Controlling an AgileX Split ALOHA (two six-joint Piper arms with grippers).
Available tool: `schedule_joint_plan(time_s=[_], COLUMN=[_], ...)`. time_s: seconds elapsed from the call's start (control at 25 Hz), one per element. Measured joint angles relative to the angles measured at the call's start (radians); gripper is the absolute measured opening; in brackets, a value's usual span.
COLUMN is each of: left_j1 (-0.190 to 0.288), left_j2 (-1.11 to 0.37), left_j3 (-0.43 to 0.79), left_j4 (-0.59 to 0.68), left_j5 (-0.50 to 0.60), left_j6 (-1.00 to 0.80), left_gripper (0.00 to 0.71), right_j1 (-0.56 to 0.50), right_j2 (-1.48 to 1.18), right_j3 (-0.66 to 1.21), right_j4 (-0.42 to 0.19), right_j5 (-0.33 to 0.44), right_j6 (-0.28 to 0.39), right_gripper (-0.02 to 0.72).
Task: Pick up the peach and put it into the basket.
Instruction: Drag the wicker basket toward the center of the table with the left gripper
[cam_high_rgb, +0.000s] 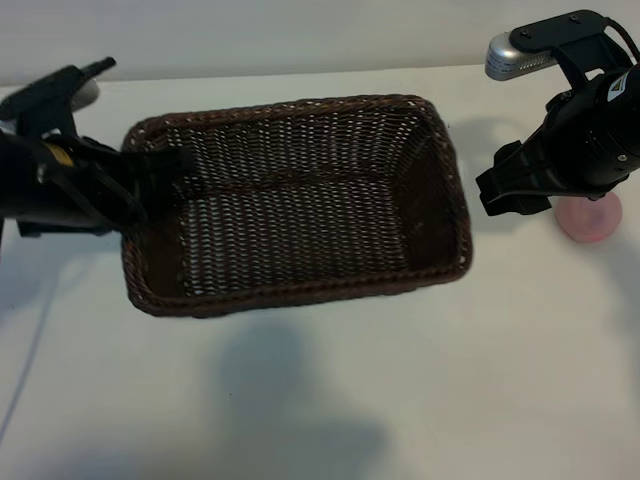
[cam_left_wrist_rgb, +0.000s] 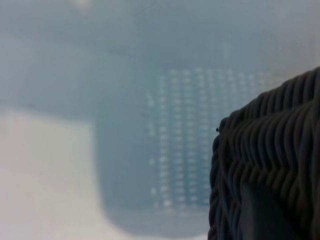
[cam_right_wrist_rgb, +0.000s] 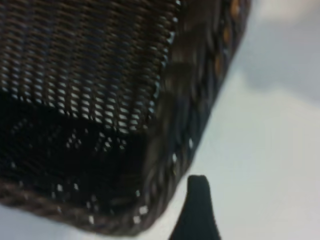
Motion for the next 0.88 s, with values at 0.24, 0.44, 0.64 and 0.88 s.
schedule_joint_plan(time_s=[0.24,0.44,0.64,0.88], left_j1=[0.015,0.015,0.015,0.015], left_j2=[0.099,0.202,0.290,0.384], left_j3=[-0.110,-0.195,-0.274,-0.329], left_j4=[-0.029,-0.114,-0.220,-0.246], left_j5=[0.040,0.063,0.072,0.076], left_j6=[0.094,0.196,0.294,0.327], left_gripper=[0.166,0.166,0.166,0.166], right_j1=[0.000,0.000,0.000,0.000], right_j2=[0.000,0.000,0.000,0.000], right_j3=[0.000,0.000,0.000,0.000], right_j4=[0.000,0.000,0.000,0.000], right_j5=[0.000,0.000,0.000,0.000], right_j6=[0.000,0.000,0.001,0.001], right_gripper=[0.560,0.560,0.560,0.560])
